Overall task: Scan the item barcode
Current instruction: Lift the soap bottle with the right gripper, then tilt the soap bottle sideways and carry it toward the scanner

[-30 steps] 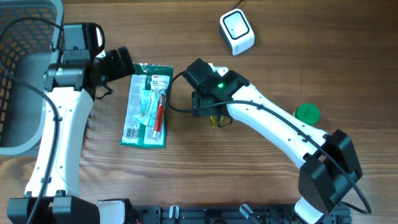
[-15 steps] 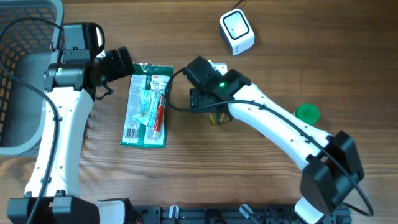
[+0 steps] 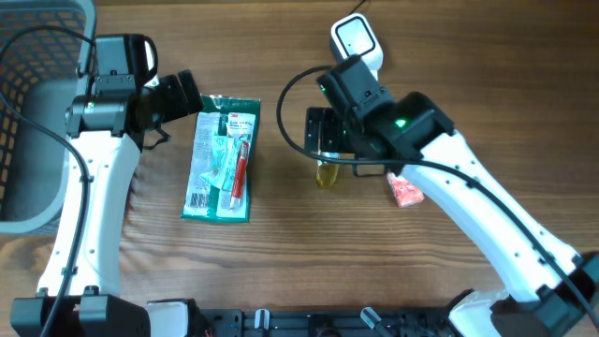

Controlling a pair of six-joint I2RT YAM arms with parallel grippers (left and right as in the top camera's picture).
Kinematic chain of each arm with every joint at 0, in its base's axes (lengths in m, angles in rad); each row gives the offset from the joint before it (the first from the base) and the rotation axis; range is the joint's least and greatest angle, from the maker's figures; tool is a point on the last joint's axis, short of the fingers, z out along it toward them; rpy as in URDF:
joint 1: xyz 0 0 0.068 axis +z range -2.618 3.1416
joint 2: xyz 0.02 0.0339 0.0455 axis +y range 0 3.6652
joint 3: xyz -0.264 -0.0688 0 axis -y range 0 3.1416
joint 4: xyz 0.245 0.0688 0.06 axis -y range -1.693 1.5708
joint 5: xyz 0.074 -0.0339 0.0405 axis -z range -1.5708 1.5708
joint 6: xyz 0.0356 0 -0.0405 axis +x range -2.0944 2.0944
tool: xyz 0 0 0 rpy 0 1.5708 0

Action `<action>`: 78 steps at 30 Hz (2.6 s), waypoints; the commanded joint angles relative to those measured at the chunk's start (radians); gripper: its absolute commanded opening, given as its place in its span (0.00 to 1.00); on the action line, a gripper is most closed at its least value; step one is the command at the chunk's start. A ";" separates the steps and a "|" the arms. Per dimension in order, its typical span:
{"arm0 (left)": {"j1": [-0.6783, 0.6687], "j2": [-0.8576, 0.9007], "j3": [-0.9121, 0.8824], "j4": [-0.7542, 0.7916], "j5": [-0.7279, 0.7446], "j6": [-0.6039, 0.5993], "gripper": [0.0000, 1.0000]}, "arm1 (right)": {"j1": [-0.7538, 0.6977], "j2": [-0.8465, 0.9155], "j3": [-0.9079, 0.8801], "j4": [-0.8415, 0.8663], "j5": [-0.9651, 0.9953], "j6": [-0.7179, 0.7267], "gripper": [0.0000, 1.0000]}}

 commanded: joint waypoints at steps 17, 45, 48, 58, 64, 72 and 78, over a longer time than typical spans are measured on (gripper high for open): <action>0.004 -0.007 0.014 0.003 0.004 -0.009 1.00 | 0.007 0.166 -0.146 0.120 -0.049 0.015 0.90; 0.004 -0.007 0.014 0.003 0.004 -0.009 1.00 | 0.007 0.166 -0.182 0.111 -0.063 0.065 0.64; 0.004 -0.007 0.014 0.003 0.004 -0.009 1.00 | 0.007 0.166 -0.182 0.110 -0.063 0.066 0.64; 0.004 -0.007 0.014 0.003 0.004 -0.009 1.00 | 0.007 0.166 -0.185 0.104 -0.063 0.085 0.63; 0.004 -0.007 0.014 0.003 0.005 -0.009 1.00 | 0.007 0.166 -0.185 0.103 -0.063 0.077 0.56; 0.004 -0.007 0.014 0.003 0.004 -0.009 1.00 | -0.078 0.077 -0.184 0.099 -0.159 -0.003 0.43; 0.004 -0.007 0.014 0.003 0.004 -0.009 1.00 | -0.251 -0.026 -0.184 0.100 -0.547 -0.230 0.42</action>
